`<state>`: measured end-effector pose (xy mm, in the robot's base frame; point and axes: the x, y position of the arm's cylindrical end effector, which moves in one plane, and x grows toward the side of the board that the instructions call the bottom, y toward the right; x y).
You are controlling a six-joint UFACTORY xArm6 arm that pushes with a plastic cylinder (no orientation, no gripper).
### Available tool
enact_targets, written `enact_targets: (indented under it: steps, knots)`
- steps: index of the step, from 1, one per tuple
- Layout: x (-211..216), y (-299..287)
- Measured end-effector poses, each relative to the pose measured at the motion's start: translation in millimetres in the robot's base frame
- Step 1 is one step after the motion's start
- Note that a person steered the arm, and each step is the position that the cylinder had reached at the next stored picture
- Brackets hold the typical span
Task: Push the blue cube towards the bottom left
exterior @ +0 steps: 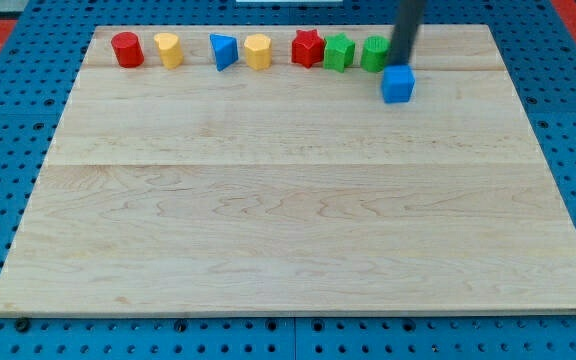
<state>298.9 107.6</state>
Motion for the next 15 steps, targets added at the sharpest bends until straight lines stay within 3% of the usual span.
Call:
enact_targets:
  steps: [2, 3, 4, 6, 7, 9, 10, 11, 12, 13, 14, 15]
  knots:
    - [19.4, 71.5]
    - [70.3, 67.0]
    - [76.2, -24.3]
    - [52.3, 60.8]
    - [17.2, 18.6]
    - [125.6, -180.1]
    - [114.5, -140.0]
    - [86.9, -185.4]
    - [112.8, -258.2]
    - [200.9, -304.5]
    - [200.3, -284.0]
    - [257.3, -264.9]
